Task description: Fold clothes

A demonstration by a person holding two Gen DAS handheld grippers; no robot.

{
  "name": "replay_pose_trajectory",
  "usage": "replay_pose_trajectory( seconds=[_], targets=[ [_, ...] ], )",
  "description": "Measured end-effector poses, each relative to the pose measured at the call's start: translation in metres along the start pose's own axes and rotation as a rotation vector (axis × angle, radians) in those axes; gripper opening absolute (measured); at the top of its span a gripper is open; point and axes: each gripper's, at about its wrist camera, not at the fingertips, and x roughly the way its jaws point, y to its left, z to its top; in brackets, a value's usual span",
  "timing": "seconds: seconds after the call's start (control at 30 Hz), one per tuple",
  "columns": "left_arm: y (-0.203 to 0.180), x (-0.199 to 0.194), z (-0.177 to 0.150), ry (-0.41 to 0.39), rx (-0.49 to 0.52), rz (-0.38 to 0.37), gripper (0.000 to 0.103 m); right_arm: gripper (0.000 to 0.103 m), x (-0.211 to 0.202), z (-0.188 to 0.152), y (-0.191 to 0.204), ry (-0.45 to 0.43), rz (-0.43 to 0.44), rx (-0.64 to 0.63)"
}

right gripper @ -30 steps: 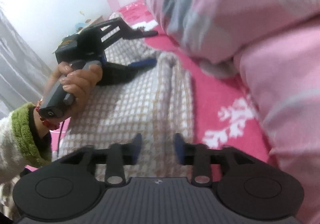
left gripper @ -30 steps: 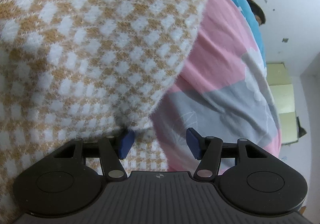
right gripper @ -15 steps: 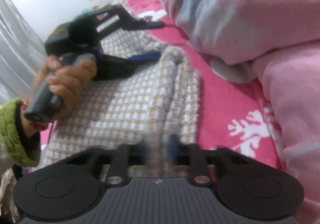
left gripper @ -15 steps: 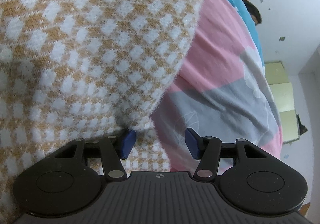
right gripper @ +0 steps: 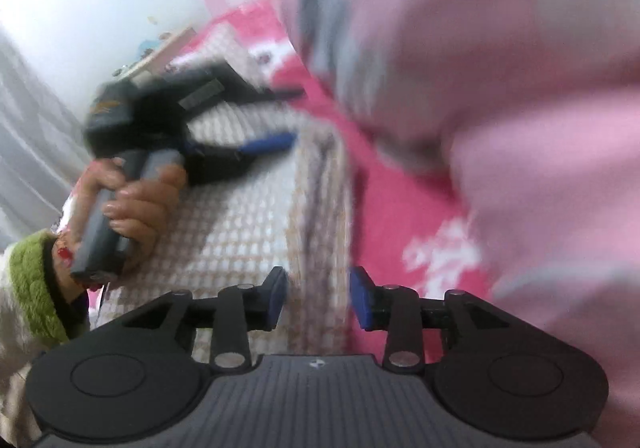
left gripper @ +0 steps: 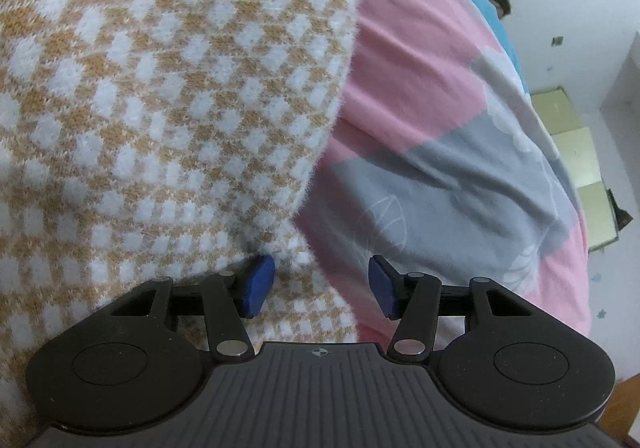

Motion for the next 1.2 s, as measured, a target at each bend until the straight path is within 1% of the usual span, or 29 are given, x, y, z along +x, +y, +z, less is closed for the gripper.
replay_pose_trajectory(
  seconds=[0.03,0.1,0.13,0.2,0.23,0.27,0.37,0.43,0.5,0.57,0.63,0.67,0.7,0.8,0.87,0.9,0.97,1.0,1.1,1.13,1.2],
  targets=[
    [0.001,0.000,0.000,-0.002,-0.004,-0.002,0.053,0.038,-0.008,0.002,0.009,-0.027,-0.004,-0.053],
    [-0.003,0.004,0.002,-0.007,0.002,0.001,0.053,0.038,-0.013,0.004,0.031,-0.060,0.020,-0.178],
    [-0.006,0.006,0.003,-0.010,0.010,0.003,0.053,0.035,-0.010,0.002,0.039,-0.058,0.023,-0.230],
    [-0.007,0.006,0.002,-0.014,0.025,0.012,0.053,0.033,0.014,-0.006,0.047,0.004,-0.002,-0.302],
    [-0.009,0.006,0.002,-0.015,0.030,0.016,0.053,0.025,0.023,-0.010,0.049,0.025,-0.014,-0.331],
    [-0.011,0.004,0.002,-0.013,0.033,0.024,0.053,0.022,0.028,-0.014,0.048,0.029,-0.024,-0.347],
    [-0.028,-0.017,0.000,-0.029,0.067,0.023,0.054,0.022,0.044,-0.026,0.043,0.042,-0.053,-0.396],
    [-0.041,-0.039,-0.006,-0.014,0.126,-0.014,0.054,0.022,0.046,-0.029,0.043,0.040,-0.059,-0.414],
    [-0.053,-0.059,-0.021,0.038,0.200,-0.014,0.054,0.022,0.045,-0.030,0.043,0.032,-0.055,-0.419],
    [-0.063,-0.076,-0.040,0.100,0.279,-0.013,0.055,0.022,0.044,-0.029,0.037,0.021,-0.031,-0.378],
    [-0.066,-0.089,-0.073,0.192,0.368,-0.023,0.055,0.022,0.044,-0.028,0.031,0.011,-0.009,-0.332],
    [-0.069,-0.089,-0.086,0.245,0.409,-0.015,0.055,0.022,0.043,-0.028,0.029,0.005,-0.003,-0.317],
    [-0.066,-0.092,-0.104,0.298,0.459,0.004,0.055,0.022,0.043,-0.030,0.027,0.000,0.001,-0.306],
    [-0.059,-0.089,-0.154,0.414,0.602,0.124,0.055,0.022,0.040,-0.027,0.034,0.019,-0.020,-0.317],
    [-0.046,-0.097,-0.176,0.387,0.647,0.165,0.055,0.022,0.033,-0.018,0.046,0.033,-0.023,-0.338],
    [-0.043,-0.100,-0.180,0.363,0.648,0.161,0.055,0.023,0.027,-0.014,0.051,0.026,-0.016,-0.350],
    [-0.037,-0.105,-0.183,0.355,0.646,0.155,0.055,0.023,0.014,-0.012,0.060,-0.007,0.005,-0.376],
    [-0.038,-0.102,-0.185,0.353,0.636,0.151,0.055,0.024,0.016,-0.012,0.061,0.010,-0.008,-0.384],
    [-0.038,-0.100,-0.179,0.339,0.625,0.148,0.054,0.024,0.022,-0.014,0.065,0.061,-0.046,-0.410],
    [-0.054,-0.094,-0.172,0.322,0.621,0.152,0.054,0.024,0.025,-0.014,0.067,0.078,-0.059,-0.419],
    [-0.055,-0.102,-0.165,0.255,0.609,0.164,0.055,0.024,0.029,-0.015,0.069,0.112,-0.085,-0.436]
  ],
)
